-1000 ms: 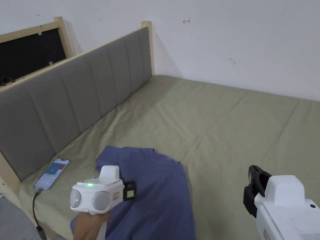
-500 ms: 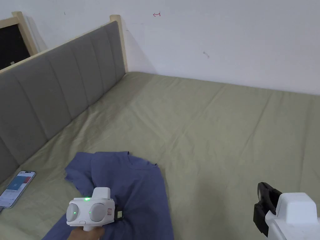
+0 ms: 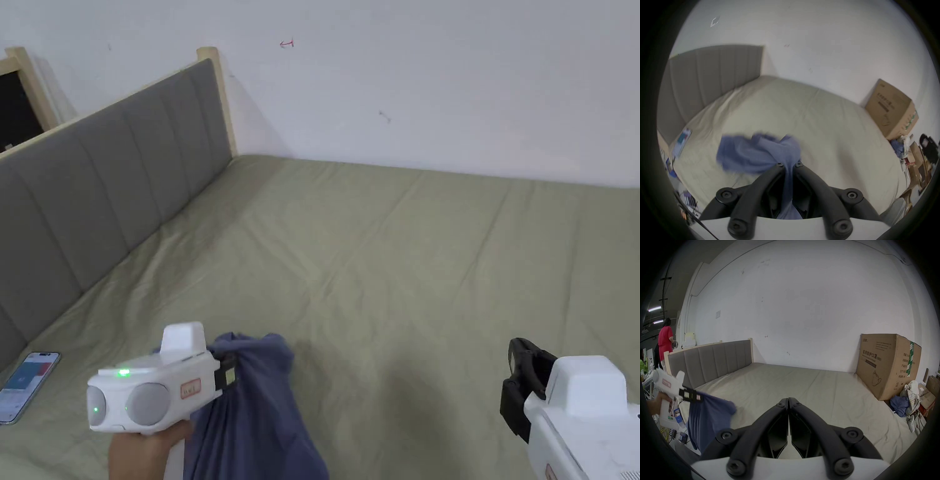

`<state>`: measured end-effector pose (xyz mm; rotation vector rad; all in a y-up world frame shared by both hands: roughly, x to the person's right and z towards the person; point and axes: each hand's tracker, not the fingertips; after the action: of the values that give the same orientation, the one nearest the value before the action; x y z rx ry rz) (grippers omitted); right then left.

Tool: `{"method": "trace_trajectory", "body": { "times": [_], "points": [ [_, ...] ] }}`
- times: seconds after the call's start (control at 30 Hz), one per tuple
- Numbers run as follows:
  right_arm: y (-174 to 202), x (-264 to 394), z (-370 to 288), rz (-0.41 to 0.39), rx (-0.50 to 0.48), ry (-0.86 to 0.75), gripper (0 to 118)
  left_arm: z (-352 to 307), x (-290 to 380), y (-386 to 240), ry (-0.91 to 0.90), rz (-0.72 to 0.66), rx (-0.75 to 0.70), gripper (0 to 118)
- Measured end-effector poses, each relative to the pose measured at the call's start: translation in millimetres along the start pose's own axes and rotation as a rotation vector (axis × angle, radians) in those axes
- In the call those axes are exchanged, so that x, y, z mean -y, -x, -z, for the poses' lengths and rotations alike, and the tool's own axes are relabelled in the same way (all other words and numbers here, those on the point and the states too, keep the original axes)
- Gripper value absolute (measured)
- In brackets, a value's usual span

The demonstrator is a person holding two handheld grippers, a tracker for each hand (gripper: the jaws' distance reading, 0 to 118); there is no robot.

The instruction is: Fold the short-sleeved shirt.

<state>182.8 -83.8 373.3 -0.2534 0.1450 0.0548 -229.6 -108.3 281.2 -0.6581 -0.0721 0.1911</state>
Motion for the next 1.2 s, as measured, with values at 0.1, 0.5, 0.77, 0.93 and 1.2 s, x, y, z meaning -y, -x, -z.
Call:
{"method": "trace_trajectory", "body": {
  "times": [0.1, 0.5, 0.77, 0.93, 1.2],
  "points": [
    [-12, -2, -13, 0.011, 0.021, -0.017, 0, -22, -34, -36, -0.072, 0.073, 0.062, 2],
    [-80, -10, -76, 0.039, 0.179, -0.091, 0, -62, -107, -207, -0.173, 0.370, 0.337, 1],
    [-123, -10, -112, 0.047, 0.306, -0.111, 0, -61, -119, -296, -0.206, 0.424, 0.514, 2],
    [-144, -3, -125, 0.069, 0.366, -0.100, 0, -43, -92, -339, -0.127, 0.475, 0.609, 2],
    [-160, 12, -131, 0.087, 0.406, -0.066, 0, 26, 2, -373, 0.134, 0.536, 0.658, 2]
  ]
}}
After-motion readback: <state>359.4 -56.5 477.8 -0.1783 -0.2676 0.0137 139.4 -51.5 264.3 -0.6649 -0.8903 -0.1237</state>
